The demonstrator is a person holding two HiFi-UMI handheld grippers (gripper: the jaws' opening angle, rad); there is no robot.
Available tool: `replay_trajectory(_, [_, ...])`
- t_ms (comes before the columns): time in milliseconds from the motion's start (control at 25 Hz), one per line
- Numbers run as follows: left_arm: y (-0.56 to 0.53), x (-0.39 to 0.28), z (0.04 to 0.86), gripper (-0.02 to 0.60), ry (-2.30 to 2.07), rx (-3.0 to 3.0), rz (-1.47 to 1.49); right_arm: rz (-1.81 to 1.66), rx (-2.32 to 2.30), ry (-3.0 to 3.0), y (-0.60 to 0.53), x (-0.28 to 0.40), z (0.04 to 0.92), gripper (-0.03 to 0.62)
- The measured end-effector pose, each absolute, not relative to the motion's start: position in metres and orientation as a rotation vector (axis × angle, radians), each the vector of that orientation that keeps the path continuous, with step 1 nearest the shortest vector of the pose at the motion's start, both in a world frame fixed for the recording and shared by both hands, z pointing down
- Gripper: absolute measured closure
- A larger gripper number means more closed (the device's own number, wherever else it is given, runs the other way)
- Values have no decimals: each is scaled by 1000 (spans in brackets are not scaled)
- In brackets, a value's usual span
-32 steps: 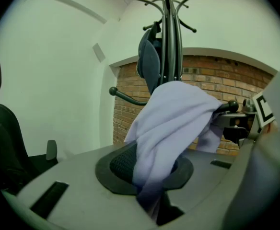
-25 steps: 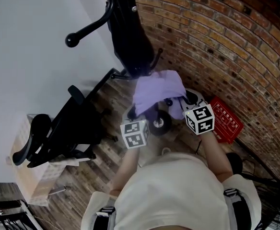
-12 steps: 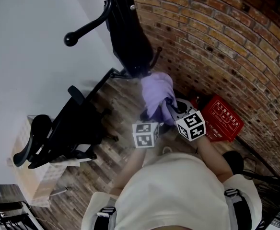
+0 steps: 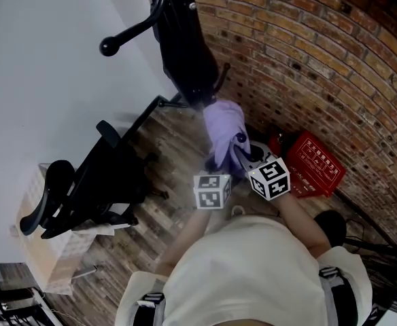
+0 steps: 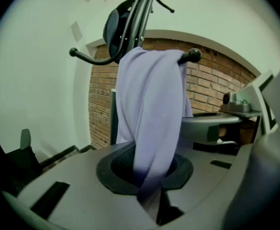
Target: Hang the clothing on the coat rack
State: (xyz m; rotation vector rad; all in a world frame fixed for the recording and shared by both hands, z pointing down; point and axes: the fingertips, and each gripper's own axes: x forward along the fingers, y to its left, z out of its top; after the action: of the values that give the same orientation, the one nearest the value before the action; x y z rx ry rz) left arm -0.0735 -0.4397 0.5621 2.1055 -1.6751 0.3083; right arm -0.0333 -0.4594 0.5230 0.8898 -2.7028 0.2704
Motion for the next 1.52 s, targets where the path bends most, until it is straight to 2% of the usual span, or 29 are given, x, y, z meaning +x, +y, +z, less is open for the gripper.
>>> replay_trajectory(240, [-427, -77, 557, 521, -1672, 2104, 295, 261, 944, -2664, -452, -25, 519, 532])
replay_trajectory(440, [-412, -82, 548, 446, -1664, 2117, 261, 253, 1023, -2654, -442, -11, 509, 465])
replay_trajectory(640, [-391, -88, 539, 388, -1663, 2129, 237, 256, 1112, -2641, -427, 3, 501, 447])
replay_trajectory(1120, [-317, -96, 514, 391, -1656, 2165, 190, 249, 1184, -2657, -343, 5, 484, 447])
replay_trajectory(1200, [-303, -95, 511, 408, -1643, 2168, 173, 230, 1189, -2665, -327, 5, 479, 450])
replay_trajectory(1320, [-279, -97, 505, 445, -1654, 2158, 147, 213, 1178, -2680, -300, 5, 473, 499])
replay_trajectory(1520, [-243, -101, 499, 516, -1684, 2144, 141, 192, 1163, -2697, -258, 5, 466, 536])
